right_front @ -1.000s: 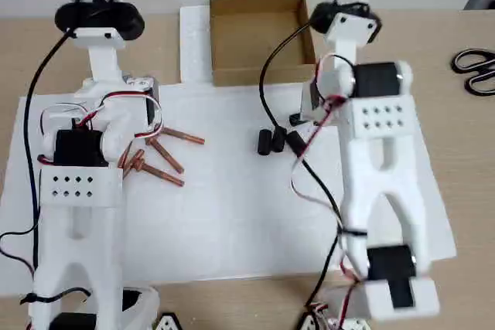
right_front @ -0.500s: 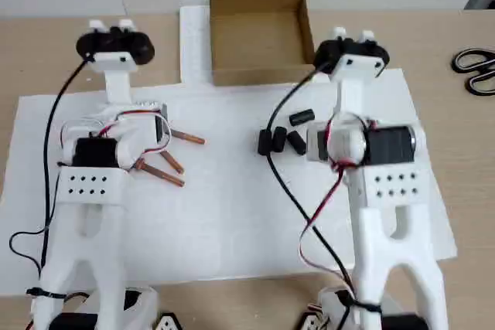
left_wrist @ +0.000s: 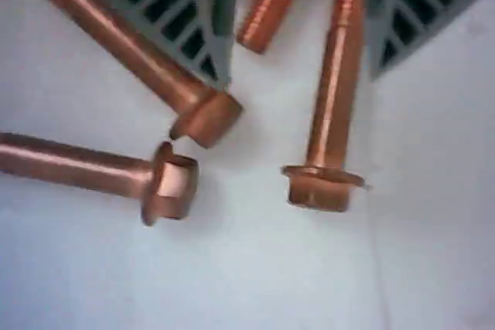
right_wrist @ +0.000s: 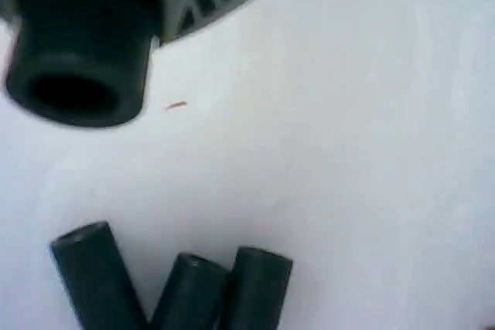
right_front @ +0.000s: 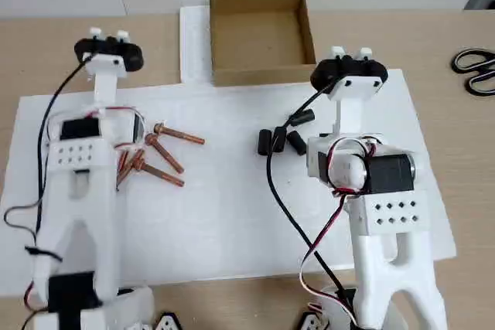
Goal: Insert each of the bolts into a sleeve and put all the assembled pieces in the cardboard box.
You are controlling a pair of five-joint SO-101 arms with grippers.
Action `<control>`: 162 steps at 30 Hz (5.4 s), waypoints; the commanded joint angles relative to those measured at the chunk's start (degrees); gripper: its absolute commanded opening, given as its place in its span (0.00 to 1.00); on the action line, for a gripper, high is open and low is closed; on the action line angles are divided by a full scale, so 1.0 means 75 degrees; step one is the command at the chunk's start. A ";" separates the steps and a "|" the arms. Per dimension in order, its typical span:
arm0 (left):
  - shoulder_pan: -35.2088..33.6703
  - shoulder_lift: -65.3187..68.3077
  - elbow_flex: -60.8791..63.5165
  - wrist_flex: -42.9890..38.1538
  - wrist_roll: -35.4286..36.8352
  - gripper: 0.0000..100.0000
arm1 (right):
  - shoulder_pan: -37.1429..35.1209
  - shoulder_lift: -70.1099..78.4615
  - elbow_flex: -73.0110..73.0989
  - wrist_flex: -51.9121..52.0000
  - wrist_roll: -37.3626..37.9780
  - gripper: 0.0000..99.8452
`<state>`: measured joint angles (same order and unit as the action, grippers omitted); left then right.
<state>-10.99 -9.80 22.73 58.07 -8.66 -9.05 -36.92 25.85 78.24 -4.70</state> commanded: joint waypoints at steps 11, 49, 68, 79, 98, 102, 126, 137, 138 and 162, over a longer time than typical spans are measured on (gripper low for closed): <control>-0.0012 0.0856 -0.1506 0.1090 -0.0727 0.11 | 0.0064 -0.0053 0.0352 -0.0322 0.0422 0.00; -0.0445 0.3575 -0.2585 0.0926 -0.0856 0.13 | 0.0240 0.1061 -0.0105 -0.0463 0.0492 0.00; -0.0188 0.4525 -0.2948 0.0399 -0.0856 0.13 | 0.0240 0.1049 -0.0117 -0.0463 0.0492 0.00; -0.0188 0.4525 -0.3335 0.0621 -0.0856 0.13 | 0.0264 0.1049 -0.0129 -0.0369 0.0492 0.00; -0.0117 0.4548 -0.3323 0.0434 -0.0856 0.07 | 0.0264 0.1049 -0.0129 -0.0369 0.0492 0.00; -0.0117 0.4548 -0.3311 0.0445 -0.0856 0.06 | 0.0264 0.1049 -0.0129 -0.0369 0.0492 0.00; -0.0152 0.5017 -0.5281 0.2286 -0.0856 0.00 | 0.0229 0.1037 -0.0445 -0.0299 0.0481 0.00; 0.0340 0.3106 -0.6758 0.4079 -0.0422 0.00 | 0.0205 0.1026 -0.1289 0.0123 0.0457 0.00; 0.0434 0.2919 -0.6769 0.4302 -0.0387 0.00 | 0.0170 0.0979 -0.1289 0.0123 0.0469 0.00; 0.2040 -0.1981 -0.6734 0.5533 0.0223 0.00 | -0.0275 -0.2596 -0.1219 0.1014 0.0516 0.00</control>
<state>4.13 -19.74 -25.45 99.38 -7.34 -10.90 -53.45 18.99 85.71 -1.54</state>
